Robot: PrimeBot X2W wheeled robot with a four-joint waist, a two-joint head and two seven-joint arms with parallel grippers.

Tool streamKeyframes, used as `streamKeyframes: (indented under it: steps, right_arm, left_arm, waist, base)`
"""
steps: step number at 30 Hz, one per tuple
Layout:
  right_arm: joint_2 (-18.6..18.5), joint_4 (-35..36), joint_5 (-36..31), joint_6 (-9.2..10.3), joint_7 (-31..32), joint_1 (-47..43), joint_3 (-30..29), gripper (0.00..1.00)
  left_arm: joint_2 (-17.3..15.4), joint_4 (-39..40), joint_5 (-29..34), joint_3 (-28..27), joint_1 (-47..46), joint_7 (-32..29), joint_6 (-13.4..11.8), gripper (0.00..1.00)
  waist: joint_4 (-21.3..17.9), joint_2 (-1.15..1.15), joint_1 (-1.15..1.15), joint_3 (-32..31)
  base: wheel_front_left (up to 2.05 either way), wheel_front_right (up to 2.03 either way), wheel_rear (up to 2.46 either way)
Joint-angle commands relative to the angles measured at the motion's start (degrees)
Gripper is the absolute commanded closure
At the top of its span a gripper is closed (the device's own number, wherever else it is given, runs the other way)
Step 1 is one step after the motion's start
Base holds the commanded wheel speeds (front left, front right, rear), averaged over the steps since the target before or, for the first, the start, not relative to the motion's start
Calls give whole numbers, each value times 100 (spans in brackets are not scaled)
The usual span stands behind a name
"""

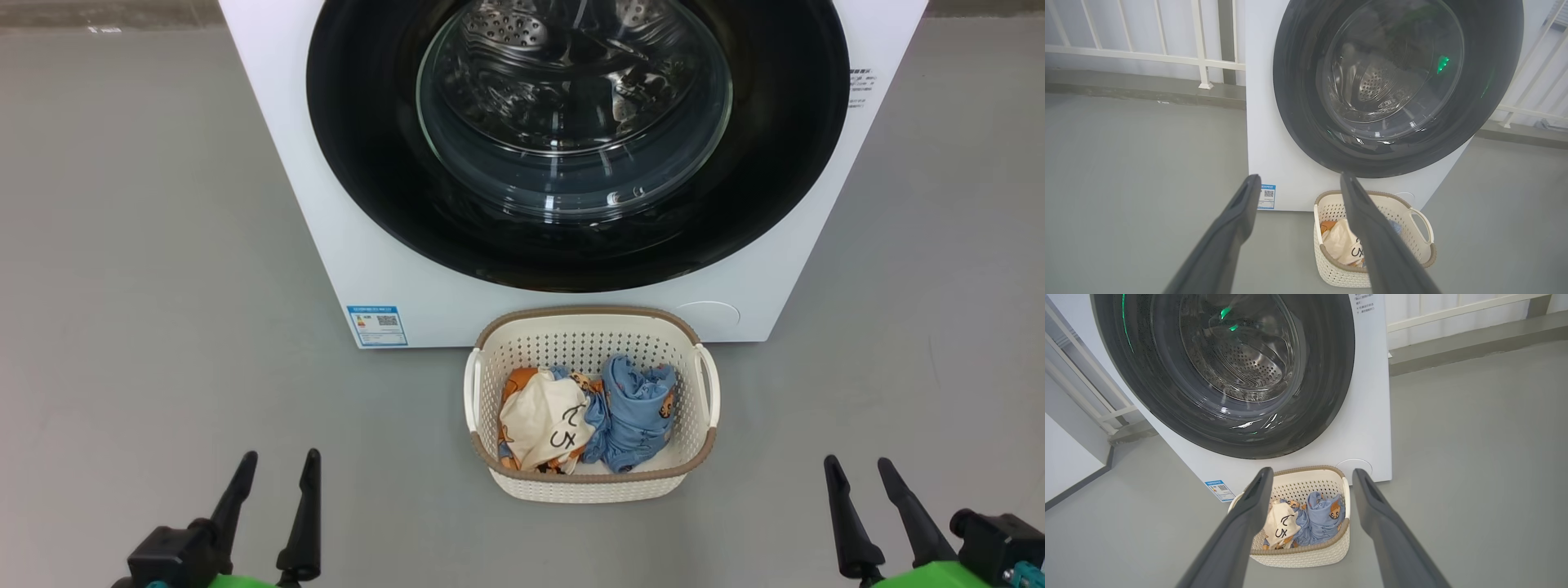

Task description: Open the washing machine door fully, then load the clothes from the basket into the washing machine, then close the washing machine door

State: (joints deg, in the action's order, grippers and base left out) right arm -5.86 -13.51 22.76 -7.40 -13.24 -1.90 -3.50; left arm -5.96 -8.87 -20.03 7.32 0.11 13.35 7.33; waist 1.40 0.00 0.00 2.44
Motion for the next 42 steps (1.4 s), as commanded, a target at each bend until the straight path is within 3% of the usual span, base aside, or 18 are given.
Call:
streamKeyframes:
  steps: [1, 7, 24, 30, 42]
  right_arm:
    - [-62, 165, -179, -9, -87, -28, 91, 0]
    - [-8, 193, -554, -9, -175, -91, -32, 0]
    - [61, 207, -607, -9, -175, -128, -189, 0]
    - [71, 212, -605, -9, -175, -130, -192, 0]
    - [68, 215, -598, -9, -175, -85, -196, 0]
  left_arm:
    - [-118, 171, 167, -159, -101, 76, 15, 0]
    - [-126, 149, 494, -160, -112, 164, 15, 0]
    - [-78, -71, 550, -246, -121, 164, 15, 0]
    - [-83, -52, 879, -285, -127, 164, 15, 0]
    - [-55, -97, 1038, -288, -168, 164, 15, 0]
  waist:
    - [-3, 0, 0, 9]
    - [-4, 0, 0, 14]
    - [13, 0, 0, -10]
    - [0, 0, 0, -5]
    - [-13, 0, 0, 61]
  base:
    - [0, 0, 0]
    - [0, 0, 0]
    - [0, 0, 0]
    - [5, 5, -11]
    - [70, 70, -139]
